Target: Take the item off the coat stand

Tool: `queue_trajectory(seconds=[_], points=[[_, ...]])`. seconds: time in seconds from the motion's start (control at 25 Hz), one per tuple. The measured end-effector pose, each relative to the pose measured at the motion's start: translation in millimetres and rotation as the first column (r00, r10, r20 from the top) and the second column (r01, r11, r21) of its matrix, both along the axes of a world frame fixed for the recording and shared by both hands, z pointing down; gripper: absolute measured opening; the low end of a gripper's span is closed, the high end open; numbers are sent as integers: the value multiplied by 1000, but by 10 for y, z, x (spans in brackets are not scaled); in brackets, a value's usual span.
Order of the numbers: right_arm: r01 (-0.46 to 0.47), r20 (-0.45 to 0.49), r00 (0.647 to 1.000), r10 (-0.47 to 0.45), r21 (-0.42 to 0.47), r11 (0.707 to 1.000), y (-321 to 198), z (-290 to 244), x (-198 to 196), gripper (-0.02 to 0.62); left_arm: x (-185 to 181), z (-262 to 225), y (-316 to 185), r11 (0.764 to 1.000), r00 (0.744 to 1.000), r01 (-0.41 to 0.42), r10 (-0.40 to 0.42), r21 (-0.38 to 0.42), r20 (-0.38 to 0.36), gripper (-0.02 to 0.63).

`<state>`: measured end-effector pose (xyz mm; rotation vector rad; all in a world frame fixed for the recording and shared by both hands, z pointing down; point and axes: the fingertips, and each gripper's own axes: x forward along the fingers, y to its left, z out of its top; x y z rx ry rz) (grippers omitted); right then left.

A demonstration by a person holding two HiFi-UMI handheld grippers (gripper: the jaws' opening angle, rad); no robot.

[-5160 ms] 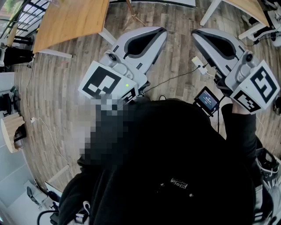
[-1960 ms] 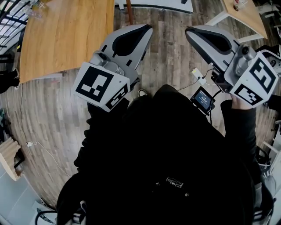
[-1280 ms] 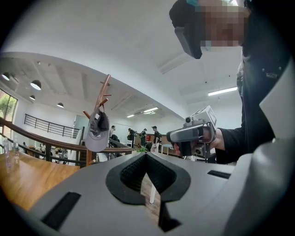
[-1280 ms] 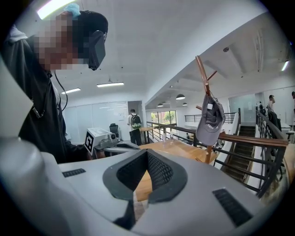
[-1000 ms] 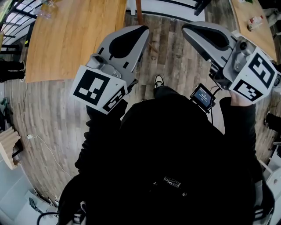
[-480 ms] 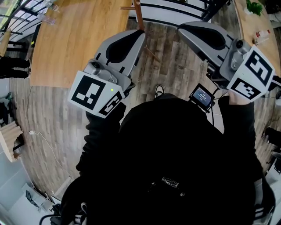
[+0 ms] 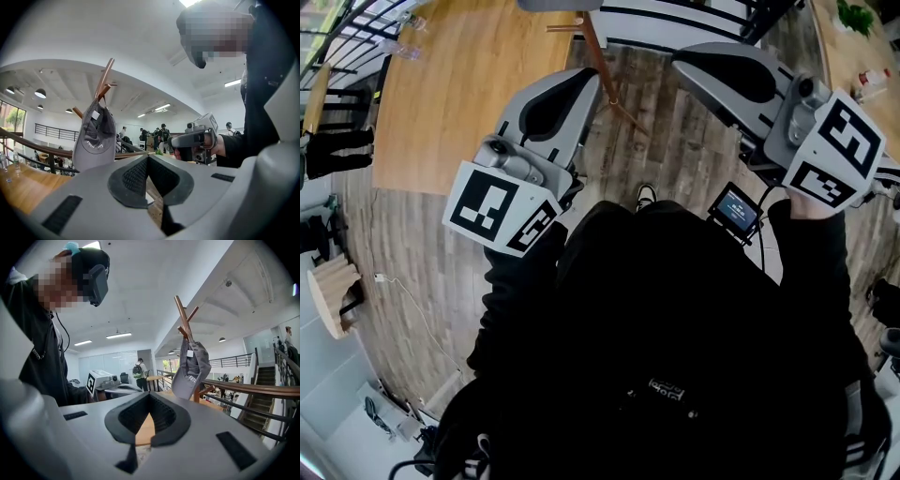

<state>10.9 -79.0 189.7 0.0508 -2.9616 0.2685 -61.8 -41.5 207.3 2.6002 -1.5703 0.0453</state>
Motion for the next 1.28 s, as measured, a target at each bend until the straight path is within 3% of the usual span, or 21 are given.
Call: queue_trajectory(seconds=[0.24, 0.44, 0.68, 1.04, 1.28], points=[[-10, -1, 1000, 10, -1, 1000, 64, -42, 115, 12, 205, 35, -79, 999, 999, -41, 41, -32, 6, 0], [-39, 0, 999, 39, 28, 999, 131, -124, 142, 12, 156, -133, -82, 998, 998, -58, 58, 6, 17, 0], [-67, 23, 998, 66, 46, 997, -19, 193, 193, 12, 207, 156, -287, 996, 996, -79, 78, 40, 31, 0], [-61, 42, 998, 57, 105, 993, 149, 211, 159, 12, 27, 90, -65, 991, 999, -26, 22, 131, 34, 0], [-148, 69, 987, 142, 97, 984, 104, 44, 254, 12, -135, -105, 11, 984, 998, -3, -7, 178, 58, 0]])
